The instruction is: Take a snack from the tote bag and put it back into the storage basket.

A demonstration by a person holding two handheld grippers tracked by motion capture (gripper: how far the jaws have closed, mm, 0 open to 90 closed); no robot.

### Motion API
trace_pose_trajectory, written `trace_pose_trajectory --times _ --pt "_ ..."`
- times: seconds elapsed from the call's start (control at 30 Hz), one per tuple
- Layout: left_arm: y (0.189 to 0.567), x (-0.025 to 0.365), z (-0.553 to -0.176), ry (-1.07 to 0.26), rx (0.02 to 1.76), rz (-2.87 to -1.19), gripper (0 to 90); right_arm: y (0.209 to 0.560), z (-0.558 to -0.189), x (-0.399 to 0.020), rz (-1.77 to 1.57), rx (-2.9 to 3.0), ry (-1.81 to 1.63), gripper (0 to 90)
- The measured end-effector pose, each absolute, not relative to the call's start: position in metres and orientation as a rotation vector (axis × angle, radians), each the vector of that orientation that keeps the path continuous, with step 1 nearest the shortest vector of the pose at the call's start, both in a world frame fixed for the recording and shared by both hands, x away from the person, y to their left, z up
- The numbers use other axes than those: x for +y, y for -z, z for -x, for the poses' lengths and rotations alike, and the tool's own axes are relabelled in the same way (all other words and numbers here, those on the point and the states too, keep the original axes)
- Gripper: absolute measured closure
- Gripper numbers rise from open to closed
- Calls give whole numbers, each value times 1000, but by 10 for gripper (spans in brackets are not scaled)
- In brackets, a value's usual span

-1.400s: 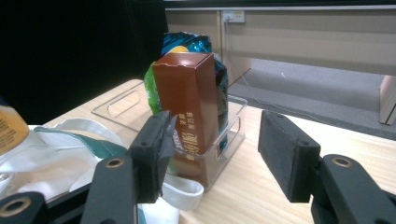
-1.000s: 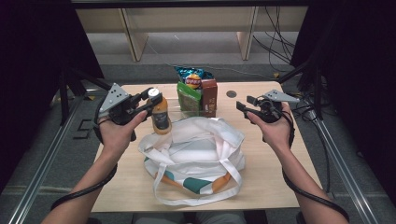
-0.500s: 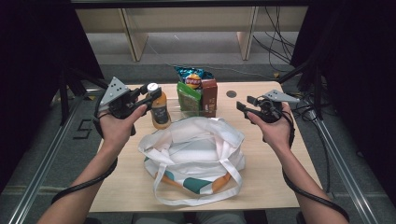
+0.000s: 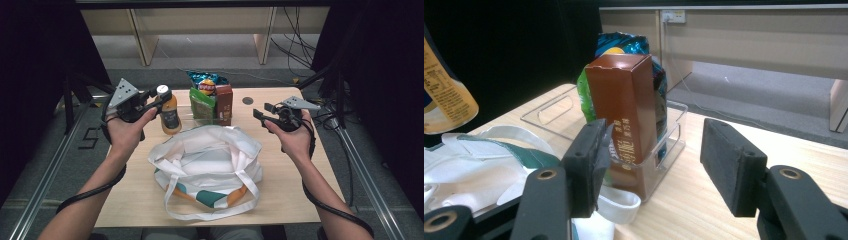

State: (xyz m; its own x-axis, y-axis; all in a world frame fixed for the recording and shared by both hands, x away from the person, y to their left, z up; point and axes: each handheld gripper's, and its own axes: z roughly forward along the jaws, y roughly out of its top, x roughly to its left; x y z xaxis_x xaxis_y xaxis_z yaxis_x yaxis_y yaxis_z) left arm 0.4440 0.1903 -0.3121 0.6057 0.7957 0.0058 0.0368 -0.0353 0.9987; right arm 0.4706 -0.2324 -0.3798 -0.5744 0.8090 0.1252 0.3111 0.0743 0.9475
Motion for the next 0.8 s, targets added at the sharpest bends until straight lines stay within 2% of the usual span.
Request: trace_pose_trajectory --times 0.8 --pt "310 189 -460 -740 733 -1500 586 381 -471 -232 -1107 1936 -1504 449"
